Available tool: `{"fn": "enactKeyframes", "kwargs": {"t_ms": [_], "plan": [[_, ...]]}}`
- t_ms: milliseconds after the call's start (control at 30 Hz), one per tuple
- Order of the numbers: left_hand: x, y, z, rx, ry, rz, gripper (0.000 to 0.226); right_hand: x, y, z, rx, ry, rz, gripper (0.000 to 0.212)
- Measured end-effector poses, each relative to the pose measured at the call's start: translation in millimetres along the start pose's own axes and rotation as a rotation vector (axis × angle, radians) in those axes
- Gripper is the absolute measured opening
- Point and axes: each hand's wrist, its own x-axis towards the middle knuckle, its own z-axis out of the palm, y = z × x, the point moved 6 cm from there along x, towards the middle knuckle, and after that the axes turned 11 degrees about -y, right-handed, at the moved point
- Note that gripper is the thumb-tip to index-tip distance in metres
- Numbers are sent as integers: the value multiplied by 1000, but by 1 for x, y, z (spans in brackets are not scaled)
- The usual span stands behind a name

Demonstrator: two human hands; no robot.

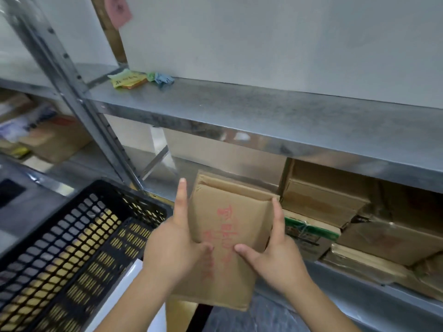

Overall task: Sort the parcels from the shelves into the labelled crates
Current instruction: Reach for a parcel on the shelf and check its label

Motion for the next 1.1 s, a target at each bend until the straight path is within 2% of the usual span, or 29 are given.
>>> {"fn": "enactKeyframes", "kwargs": {"t_ms": [100, 233, 300, 333, 433, 500, 600, 633, 667, 700, 733, 767, 800, 833, 867, 900, 967, 1100], "plan": [[-40, 0, -29, -51, 161, -60, 153, -22, -21, -26, 64, 21, -121, 137], [-90, 11, -43, 11, 293, -10, 119, -43, -43, -48, 152, -16, -228, 146], [-109, 14, -47, -20, 371, 29, 107, -51, -52, -57, 192, -72, -320, 139], [-119, 14, -51, -57, 409, 51, 101, -57, -58, -62, 222, -100, -389, 129], [-148, 8, -56, -339, 351, 125, 71, -71, -73, -74, 333, -174, -515, 89], [-165, 3, -57, -633, 251, 181, 49, -75, -78, -75, 453, -250, -513, 77], [-183, -13, -64, -935, 306, 247, 19, -80, -93, -73, 505, -325, -517, 68], [-190, -16, -69, -898, 392, 217, 19, -80, -97, -70, 496, -350, -525, 64], [-192, -29, -75, -1012, 490, 111, 18, -81, -102, -67, 492, -375, -525, 62], [-200, -33, -79, -1111, 564, 107, 18, -81, -105, -63, 501, -403, -515, 63], [-211, -31, -83, -1087, 571, 143, 20, -81, -108, -58, 515, -440, -506, 67], [-227, -18, -82, -1037, 468, 208, 15, -81, -110, -52, 524, -489, -505, 71], [-231, -21, -75, -962, 378, 252, 33, -83, -113, -46, 522, -545, -511, 72], [-237, -26, -71, -829, 346, 206, 71, -85, -118, -40, 511, -603, -524, 72], [-240, -28, -70, -782, 292, 150, 95, -89, -123, -35, 498, -658, -546, 74], [-250, -33, -67, -787, 252, 169, 103, -95, -129, -29, 491, -701, -579, 74], [-265, -50, -70, -800, 262, 119, 101, -106, -138, -16, 464, -756, -631, 70], [-301, -82, -71, -639, 354, -20, 84, -128, -152, 24, 345, -814, -703, 71]]}}
